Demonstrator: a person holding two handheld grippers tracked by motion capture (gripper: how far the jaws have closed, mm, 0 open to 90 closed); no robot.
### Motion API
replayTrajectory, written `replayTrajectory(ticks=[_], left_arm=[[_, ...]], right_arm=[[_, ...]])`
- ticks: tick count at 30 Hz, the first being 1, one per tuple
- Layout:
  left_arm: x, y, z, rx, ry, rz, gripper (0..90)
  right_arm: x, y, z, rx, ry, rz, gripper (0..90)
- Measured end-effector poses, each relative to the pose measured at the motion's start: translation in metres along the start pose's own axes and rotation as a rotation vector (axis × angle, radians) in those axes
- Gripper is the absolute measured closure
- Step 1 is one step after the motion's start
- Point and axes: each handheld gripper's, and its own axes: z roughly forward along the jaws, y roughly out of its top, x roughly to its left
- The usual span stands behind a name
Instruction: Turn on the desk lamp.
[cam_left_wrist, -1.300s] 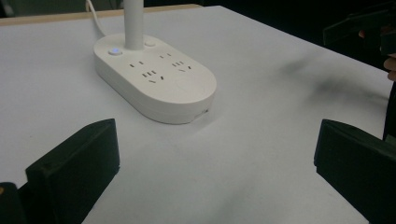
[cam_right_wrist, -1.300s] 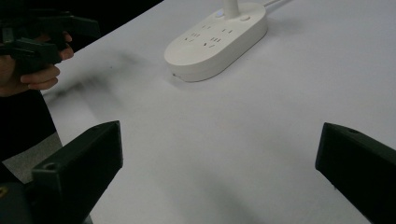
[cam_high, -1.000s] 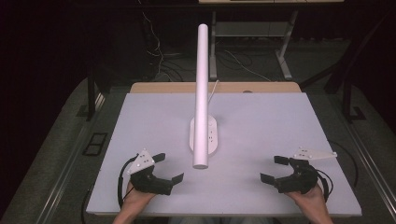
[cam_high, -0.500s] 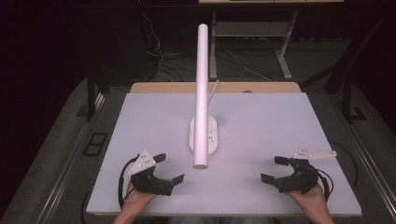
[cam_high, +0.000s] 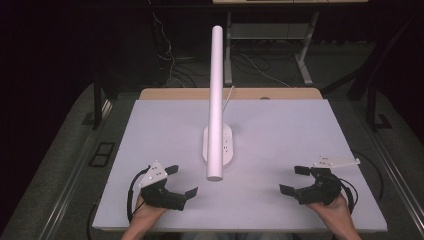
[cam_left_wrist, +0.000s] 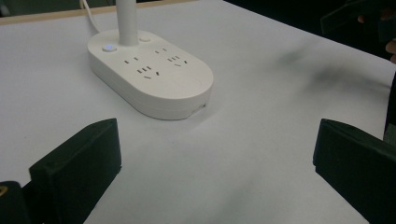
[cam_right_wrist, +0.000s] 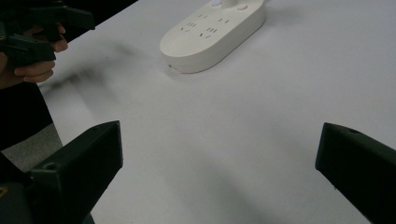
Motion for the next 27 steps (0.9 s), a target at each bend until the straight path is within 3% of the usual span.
replayTrajectory(ticks=[8,27], left_arm=[[0.000,-0.001,0.000,0.008,0.001,-0.002,0.1],[0.001,-0.001,0.000,0.008,-0.004,-0.007,0.1]], right_arm=[[-0.002,0.018,0.003,0.019,0.022,-0.031,0.3],[-0.008,0.051,0.013,0.045,0.068,-0.027,0.3]])
